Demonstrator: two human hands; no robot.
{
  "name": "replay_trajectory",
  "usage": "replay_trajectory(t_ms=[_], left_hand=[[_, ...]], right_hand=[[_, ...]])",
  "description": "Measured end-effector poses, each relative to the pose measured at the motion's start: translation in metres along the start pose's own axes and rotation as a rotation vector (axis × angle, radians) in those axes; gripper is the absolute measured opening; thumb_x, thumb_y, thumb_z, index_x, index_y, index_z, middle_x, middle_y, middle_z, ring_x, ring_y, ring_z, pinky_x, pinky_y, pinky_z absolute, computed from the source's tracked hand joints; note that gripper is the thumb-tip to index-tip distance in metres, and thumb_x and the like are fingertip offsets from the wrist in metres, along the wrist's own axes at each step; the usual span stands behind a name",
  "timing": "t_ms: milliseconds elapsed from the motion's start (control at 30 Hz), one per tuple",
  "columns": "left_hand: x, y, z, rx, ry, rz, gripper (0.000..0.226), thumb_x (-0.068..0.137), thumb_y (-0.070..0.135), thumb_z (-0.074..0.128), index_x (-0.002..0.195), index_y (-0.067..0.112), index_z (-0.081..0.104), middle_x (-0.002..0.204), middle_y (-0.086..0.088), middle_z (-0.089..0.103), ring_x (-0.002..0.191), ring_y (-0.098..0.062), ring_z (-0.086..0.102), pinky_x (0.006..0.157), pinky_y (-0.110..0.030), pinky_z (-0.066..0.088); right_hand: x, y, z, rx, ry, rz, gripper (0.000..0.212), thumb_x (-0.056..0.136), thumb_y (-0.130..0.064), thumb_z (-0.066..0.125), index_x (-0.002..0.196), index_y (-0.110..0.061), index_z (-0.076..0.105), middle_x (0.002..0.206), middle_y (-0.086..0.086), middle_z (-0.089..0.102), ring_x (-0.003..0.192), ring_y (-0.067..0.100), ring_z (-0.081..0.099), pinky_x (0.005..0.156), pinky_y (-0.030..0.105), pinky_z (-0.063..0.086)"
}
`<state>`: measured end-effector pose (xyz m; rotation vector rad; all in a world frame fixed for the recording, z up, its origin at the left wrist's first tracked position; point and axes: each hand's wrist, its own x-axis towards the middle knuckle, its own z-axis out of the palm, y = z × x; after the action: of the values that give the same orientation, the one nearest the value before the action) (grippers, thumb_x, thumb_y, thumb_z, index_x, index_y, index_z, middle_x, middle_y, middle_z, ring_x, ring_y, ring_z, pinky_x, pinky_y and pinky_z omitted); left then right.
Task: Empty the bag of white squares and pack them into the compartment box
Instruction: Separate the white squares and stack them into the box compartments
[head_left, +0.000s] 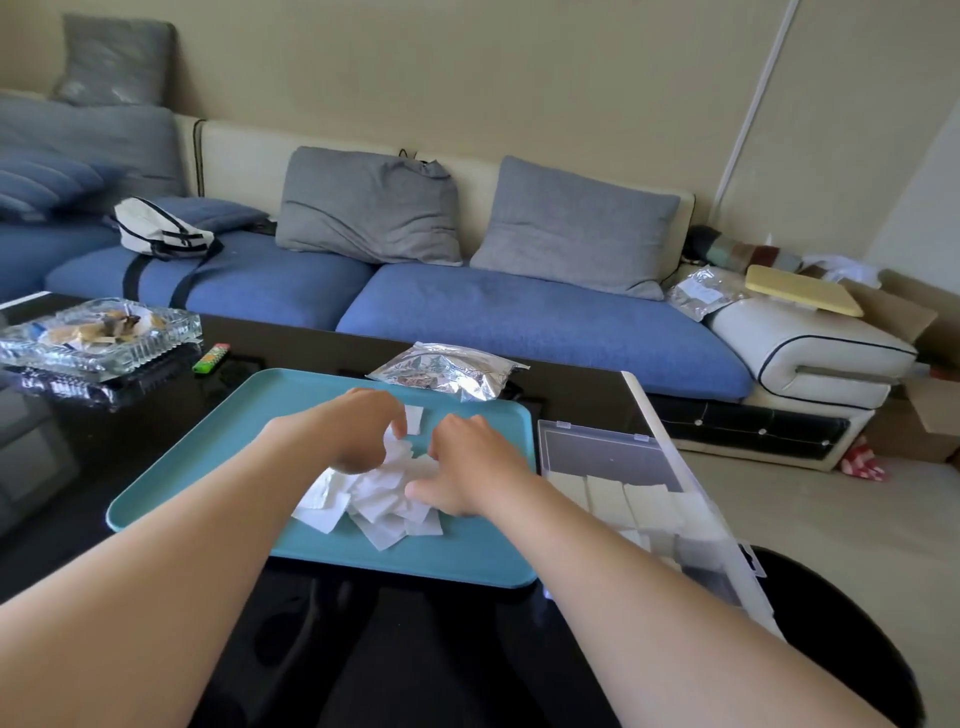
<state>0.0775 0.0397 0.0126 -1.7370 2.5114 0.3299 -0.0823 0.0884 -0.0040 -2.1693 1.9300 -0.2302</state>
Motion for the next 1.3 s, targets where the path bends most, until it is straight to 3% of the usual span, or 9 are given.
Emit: replay_trajectory(t_ms=[133,233,400,467,567,700,833,1067,1300], left_hand=[[0.007,-0.01,0.005,-0.034,-0.01,-0.001,0.046,0.092,0.013,0.07,0.132,0.033,0.062,0.139,0.006,0.051,0.134,-0.02,0.044,0.106,-0.035,0.045],[0.011,-0.012,0.005,-0.052,0.017,0.001,0.043,0.086,0.017,0.08,0.121,0.036,0.064,0.129,0.006,0.055,0.121,-0.019,0.05,0.101,-0.037,0.049],[0.013,-0.01,0.004,-0.022,0.051,-0.013,0.045,0.077,0.024,0.089,0.109,0.038,0.06,0.121,0.003,0.057,0.114,-0.022,0.055,0.095,-0.039,0.053],[0.013,-0.011,0.002,-0.047,0.073,-0.014,0.041,0.076,0.029,0.09,0.097,0.041,0.057,0.118,0.003,0.057,0.11,-0.024,0.059,0.094,-0.042,0.055],[0.01,-0.013,-0.001,-0.123,0.11,-0.008,0.026,0.079,0.039,0.083,0.08,0.044,0.058,0.112,0.004,0.059,0.101,-0.024,0.064,0.089,-0.043,0.057],[0.008,-0.007,-0.008,-0.257,0.189,0.054,0.006,0.091,0.038,0.072,0.096,0.037,0.071,0.102,0.009,0.057,0.098,-0.019,0.061,0.082,-0.034,0.051],[0.007,0.005,-0.014,-0.445,0.315,0.075,0.011,0.094,0.036,0.073,0.102,0.031,0.077,0.105,-0.004,0.068,0.099,-0.023,0.063,0.086,-0.037,0.053],[0.001,0.033,-0.012,-0.931,0.322,0.069,0.008,0.099,0.024,0.07,0.102,0.017,0.074,0.111,-0.013,0.06,0.092,-0.03,0.069,0.061,-0.038,0.064],[0.0,0.052,-0.005,-1.232,0.191,0.031,0.015,0.103,0.018,0.065,0.109,0.006,0.073,0.11,-0.022,0.071,0.088,-0.033,0.078,0.069,-0.042,0.066]], right_hand=[[0.007,-0.004,0.007,-0.027,-0.05,0.026,0.048,0.074,-0.028,0.08,0.067,-0.021,0.033,0.075,-0.001,0.04,0.068,0.024,0.043,0.05,0.03,0.024],[0.012,-0.004,0.008,-0.015,-0.073,0.057,0.054,0.071,-0.029,0.087,0.067,-0.02,0.033,0.074,0.0,0.038,0.079,0.028,0.047,0.05,0.032,0.024],[0.017,-0.002,-0.005,0.105,-0.094,0.107,0.028,0.07,-0.018,0.086,0.093,-0.008,0.075,0.082,0.01,0.075,0.076,0.024,0.069,0.057,0.028,0.049],[0.017,0.003,-0.011,0.149,-0.103,0.132,0.009,0.075,-0.01,0.074,0.081,-0.006,0.078,0.073,0.012,0.078,0.061,0.021,0.065,0.058,0.027,0.053],[0.015,0.012,-0.022,0.267,-0.086,0.177,0.018,0.084,-0.015,0.063,0.074,-0.004,0.073,0.066,0.009,0.076,0.054,0.02,0.064,0.061,0.026,0.057],[0.012,0.029,-0.03,0.397,-0.015,0.174,0.022,0.092,-0.021,0.059,0.076,-0.007,0.064,0.069,0.009,0.069,0.059,0.027,0.073,0.062,0.025,0.054],[0.01,0.041,-0.036,0.598,0.046,0.097,0.021,0.094,-0.009,0.057,0.09,-0.013,0.078,0.081,0.011,0.079,0.081,0.032,0.078,0.085,0.047,0.065],[0.006,0.044,-0.048,0.754,0.163,0.122,0.027,0.087,-0.018,0.054,0.071,-0.02,0.076,0.089,0.012,0.069,0.077,0.038,0.074,0.056,0.035,0.057],[-0.001,0.059,-0.047,0.754,0.226,-0.015,0.015,0.096,-0.012,0.062,0.099,-0.021,0.073,0.082,0.007,0.078,0.064,0.015,0.069,0.055,0.033,0.055]])
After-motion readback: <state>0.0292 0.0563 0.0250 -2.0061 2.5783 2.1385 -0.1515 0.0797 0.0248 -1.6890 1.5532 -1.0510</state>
